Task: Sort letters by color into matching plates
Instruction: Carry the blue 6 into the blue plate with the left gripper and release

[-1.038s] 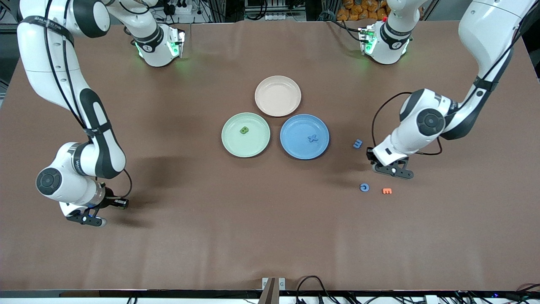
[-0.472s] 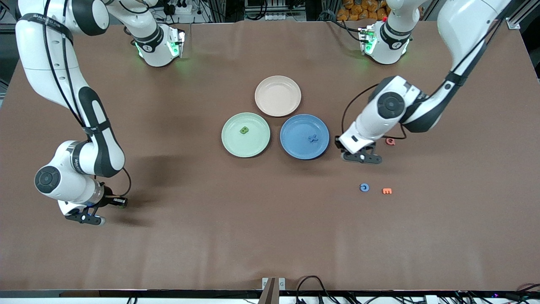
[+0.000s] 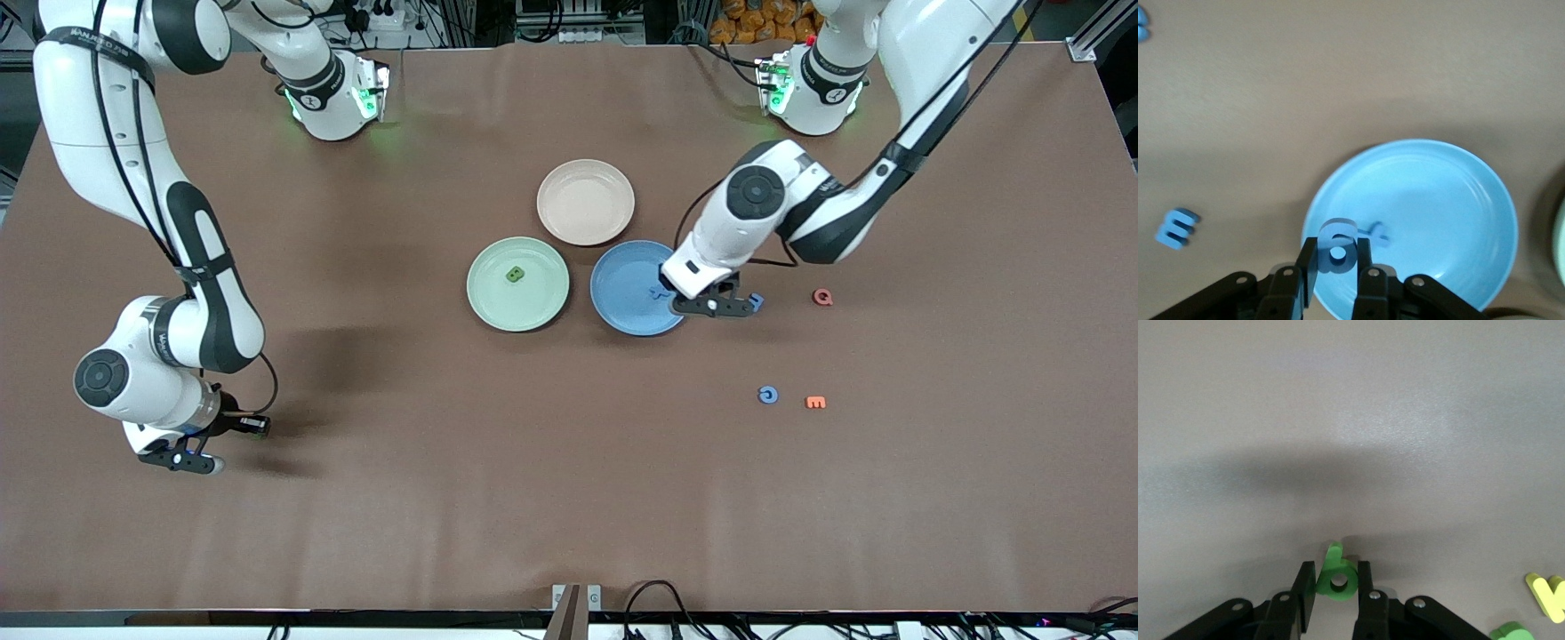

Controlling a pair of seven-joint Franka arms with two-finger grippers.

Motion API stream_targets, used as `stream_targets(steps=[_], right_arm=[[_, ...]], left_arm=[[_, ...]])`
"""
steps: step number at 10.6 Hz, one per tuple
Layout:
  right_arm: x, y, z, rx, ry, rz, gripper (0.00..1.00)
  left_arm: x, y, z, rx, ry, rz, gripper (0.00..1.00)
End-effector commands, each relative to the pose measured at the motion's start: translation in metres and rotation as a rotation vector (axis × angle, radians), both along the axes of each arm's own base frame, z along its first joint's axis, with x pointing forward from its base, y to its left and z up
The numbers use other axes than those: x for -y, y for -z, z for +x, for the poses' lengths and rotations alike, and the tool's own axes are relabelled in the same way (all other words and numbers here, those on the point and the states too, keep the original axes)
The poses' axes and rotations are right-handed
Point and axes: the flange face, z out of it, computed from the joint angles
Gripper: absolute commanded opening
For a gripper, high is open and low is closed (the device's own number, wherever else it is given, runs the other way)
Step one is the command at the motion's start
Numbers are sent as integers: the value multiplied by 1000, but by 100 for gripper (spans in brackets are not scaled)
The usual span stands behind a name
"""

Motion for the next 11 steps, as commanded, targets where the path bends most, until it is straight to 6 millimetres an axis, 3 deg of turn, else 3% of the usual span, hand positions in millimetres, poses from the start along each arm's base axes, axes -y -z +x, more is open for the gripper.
stream_targets(steps=[1,5,6,7,11], right_arm=[[-10,-18,-4,11,-23,-2,23],[-52,-49,-8,-40,-69,12,23],[-68,-55,-12,-62,-74,16,23],[-85,-61,-16,-82,-74,19,23],[-177,-67,-44,-134,-53,23,23]], left_arm=[[42,0,-27,-15,-28,7,0],[77,17,-61,-4,-31,50,0],[83,22,-62,2,-43,61,15],[88,28,-61,10,-47,75,97],[80,36,-51,28,-56,102,100]])
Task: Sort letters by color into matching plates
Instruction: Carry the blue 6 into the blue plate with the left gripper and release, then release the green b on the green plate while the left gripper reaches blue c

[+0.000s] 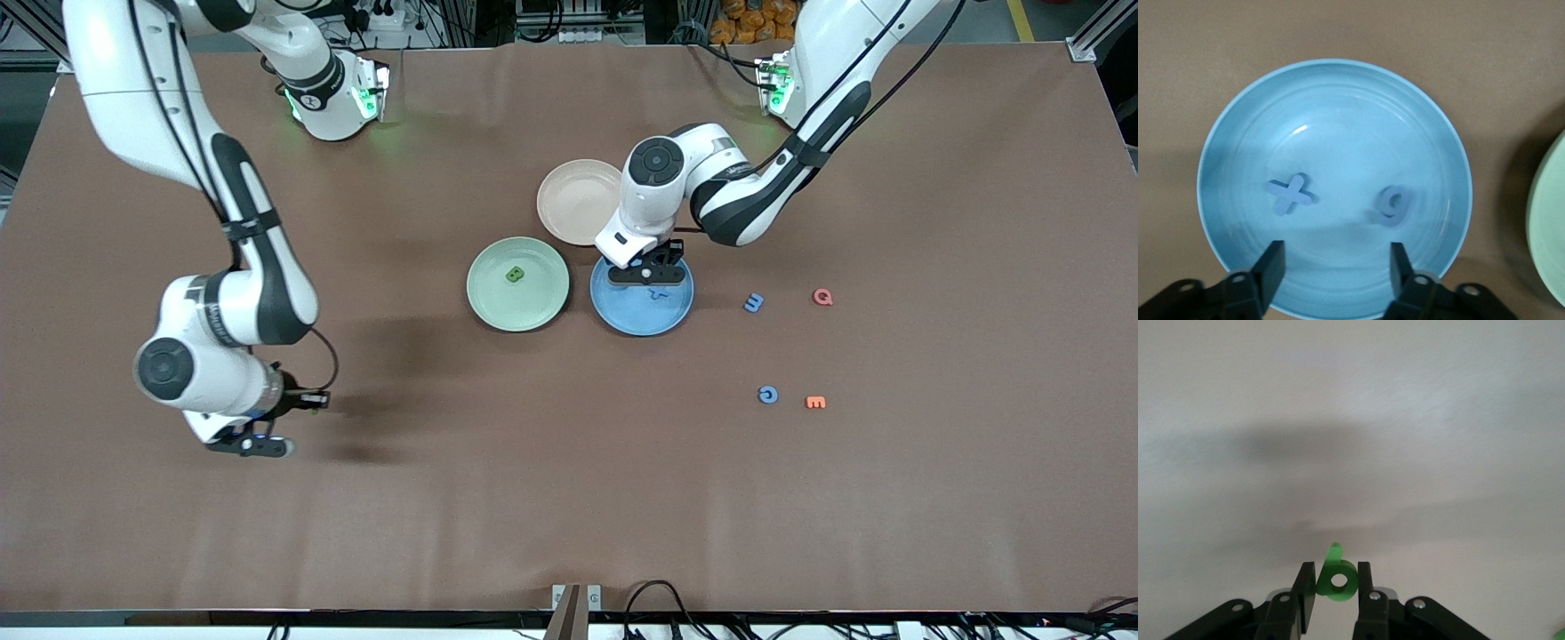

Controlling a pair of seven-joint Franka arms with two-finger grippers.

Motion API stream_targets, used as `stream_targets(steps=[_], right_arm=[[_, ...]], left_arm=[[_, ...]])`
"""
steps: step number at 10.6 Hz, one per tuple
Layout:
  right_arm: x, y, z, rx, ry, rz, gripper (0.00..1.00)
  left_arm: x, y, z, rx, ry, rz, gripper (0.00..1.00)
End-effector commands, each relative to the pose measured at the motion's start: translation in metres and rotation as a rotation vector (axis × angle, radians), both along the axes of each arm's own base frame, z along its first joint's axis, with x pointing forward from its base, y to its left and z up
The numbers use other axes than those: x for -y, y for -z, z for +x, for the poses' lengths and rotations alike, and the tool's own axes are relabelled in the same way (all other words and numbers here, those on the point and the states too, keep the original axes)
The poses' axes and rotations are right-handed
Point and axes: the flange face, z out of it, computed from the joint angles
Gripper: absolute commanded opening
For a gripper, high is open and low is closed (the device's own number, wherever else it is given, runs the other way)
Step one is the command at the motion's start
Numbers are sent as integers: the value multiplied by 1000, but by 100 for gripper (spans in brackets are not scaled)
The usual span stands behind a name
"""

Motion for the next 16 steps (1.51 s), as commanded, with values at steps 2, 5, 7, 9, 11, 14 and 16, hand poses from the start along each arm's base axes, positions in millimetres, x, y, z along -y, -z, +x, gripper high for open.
stream_targets(steps=[2,5,7,9,11,14,16], right_arm=[[-114,-13,-50,-43,44,1,23],[-208,-16,-91,-76,46,-13,23],[-264,-14,-123,-99,41,-2,23],[-306,-5,-152,-105,38,-21,23],[-334,0,-173,-112,10,-28,24],[-355,13,-193,-131,5,-24,31],[-355,11,-191,-131,25,-24,100]], left_arm=[[-21,0,25,29,-40,25,100],[-64,-9,65,47,-53,24,100],[-85,-17,88,62,-94,14,100],[-117,-22,118,75,-111,11,100],[-157,-25,142,85,-105,19,100],[-195,-29,169,95,-45,10,100],[-210,-27,194,95,-13,-27,100]])
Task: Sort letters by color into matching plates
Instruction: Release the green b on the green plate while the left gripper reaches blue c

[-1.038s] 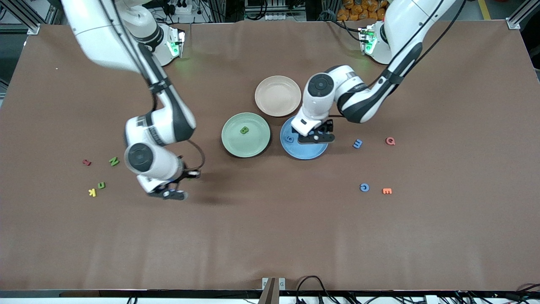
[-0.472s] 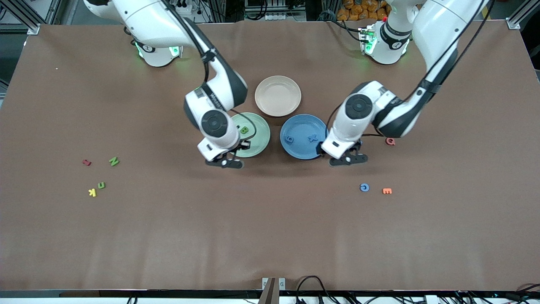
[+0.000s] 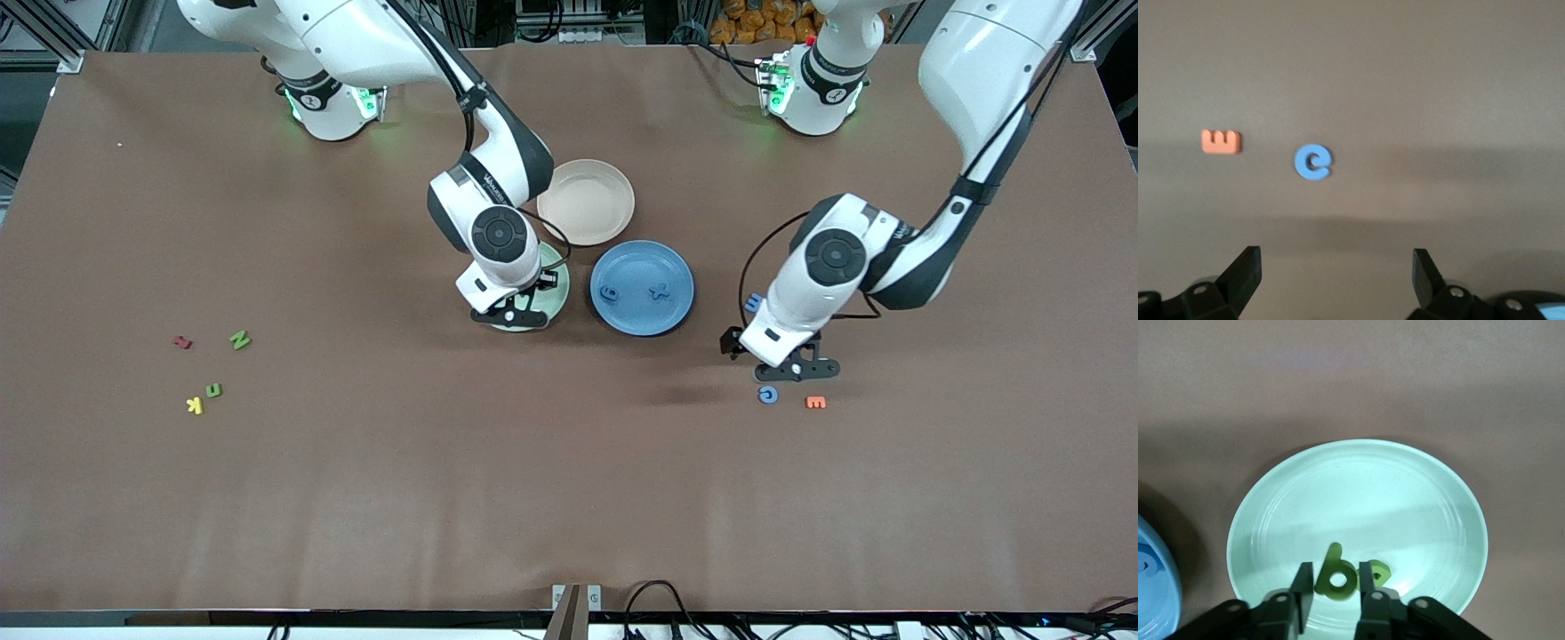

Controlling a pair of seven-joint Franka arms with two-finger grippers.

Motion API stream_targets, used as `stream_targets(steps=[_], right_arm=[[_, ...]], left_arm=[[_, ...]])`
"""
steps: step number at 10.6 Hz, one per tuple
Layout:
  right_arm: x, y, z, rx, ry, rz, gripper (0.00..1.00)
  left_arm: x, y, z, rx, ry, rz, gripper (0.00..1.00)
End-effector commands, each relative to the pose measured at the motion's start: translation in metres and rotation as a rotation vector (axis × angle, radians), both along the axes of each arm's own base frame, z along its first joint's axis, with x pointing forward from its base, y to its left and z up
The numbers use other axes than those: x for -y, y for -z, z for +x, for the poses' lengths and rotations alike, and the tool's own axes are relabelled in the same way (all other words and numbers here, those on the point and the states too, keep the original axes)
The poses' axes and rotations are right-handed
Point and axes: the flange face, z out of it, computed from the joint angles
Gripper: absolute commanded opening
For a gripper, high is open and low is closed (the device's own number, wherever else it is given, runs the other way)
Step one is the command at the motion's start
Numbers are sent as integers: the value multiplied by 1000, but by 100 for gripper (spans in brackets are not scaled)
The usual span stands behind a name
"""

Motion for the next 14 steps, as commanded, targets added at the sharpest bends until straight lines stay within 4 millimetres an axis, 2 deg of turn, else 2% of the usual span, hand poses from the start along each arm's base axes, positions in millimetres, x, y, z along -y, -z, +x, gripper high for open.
stream_targets(steps=[1,3,5,6,9,11,13,14], right_arm=[[5,0,4,3,47,7,100],[13,-2,11,6,47,8,100],[46,-8,38,15,49,19,100],[69,-10,56,25,55,24,100],[155,-14,106,49,123,20,100],[216,-18,136,96,203,25,100],[272,-19,157,139,272,26,100],[309,-17,164,159,303,14,100]], left_arm=[[-18,13,30,-13,70,-28,100],[-25,28,48,-23,89,-55,100],[-26,36,56,-26,83,-71,100],[-25,38,59,-24,86,-72,100],[-39,52,68,-27,118,-53,100],[-43,60,68,-36,119,-45,100],[-40,69,64,-53,125,-47,100],[-35,76,61,-63,129,-34,100]])
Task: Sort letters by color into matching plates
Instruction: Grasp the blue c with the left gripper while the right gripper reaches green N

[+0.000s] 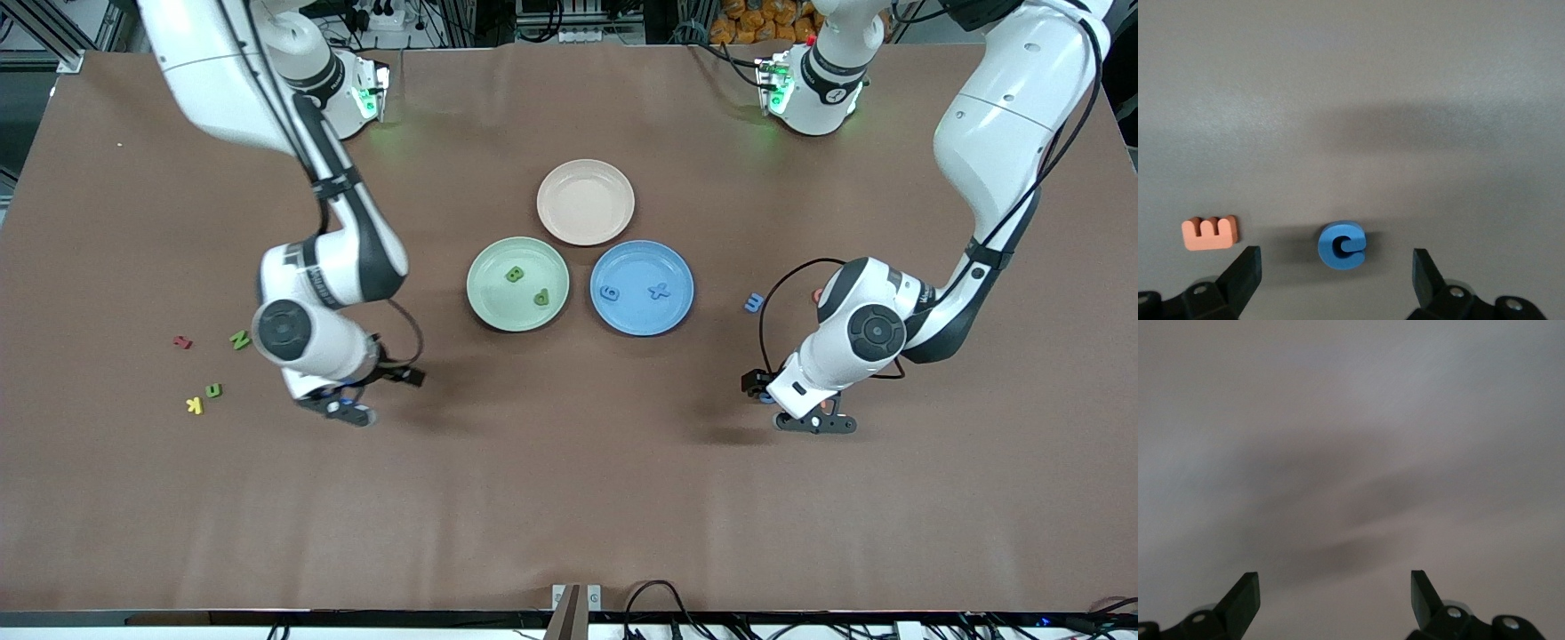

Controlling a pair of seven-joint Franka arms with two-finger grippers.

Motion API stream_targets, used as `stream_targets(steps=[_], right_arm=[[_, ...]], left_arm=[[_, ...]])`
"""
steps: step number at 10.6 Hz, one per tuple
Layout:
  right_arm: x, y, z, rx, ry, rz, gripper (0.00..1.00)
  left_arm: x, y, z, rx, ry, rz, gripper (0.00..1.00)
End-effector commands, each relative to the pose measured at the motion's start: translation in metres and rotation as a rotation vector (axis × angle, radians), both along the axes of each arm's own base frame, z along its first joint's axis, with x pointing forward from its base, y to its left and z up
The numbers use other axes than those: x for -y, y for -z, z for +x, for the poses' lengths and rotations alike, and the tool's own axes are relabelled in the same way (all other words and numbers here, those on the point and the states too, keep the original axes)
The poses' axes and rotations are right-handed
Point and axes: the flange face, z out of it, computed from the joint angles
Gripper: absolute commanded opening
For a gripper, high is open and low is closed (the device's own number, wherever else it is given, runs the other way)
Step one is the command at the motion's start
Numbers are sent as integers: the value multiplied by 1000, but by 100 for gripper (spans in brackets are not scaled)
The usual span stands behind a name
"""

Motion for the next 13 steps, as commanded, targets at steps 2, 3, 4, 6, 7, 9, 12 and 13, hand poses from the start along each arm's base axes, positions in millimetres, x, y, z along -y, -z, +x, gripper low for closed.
stream_targets(steps=[2,3,4,6,7,9,12,13], right_arm=[[123,11,12,81,116,-24,100],[155,14,6,94,143,-35,100],[186,11,-3,105,139,-45,100],[230,8,-33,87,121,-42,100],[239,9,-43,83,122,-39,100],[266,17,-55,80,140,-41,100],[307,31,-71,68,143,-42,100],[309,38,-74,63,146,-43,100]], left_arm=[[12,28,-5,-19,46,88,100],[8,30,-4,-20,45,97,100],[8,30,-4,-20,50,97,100],[7,28,-3,-16,52,98,100],[6,27,-2,-13,51,99,100],[5,25,-1,-10,50,99,100],[5,23,0,-6,49,98,100],[6,23,0,-8,48,97,75]])
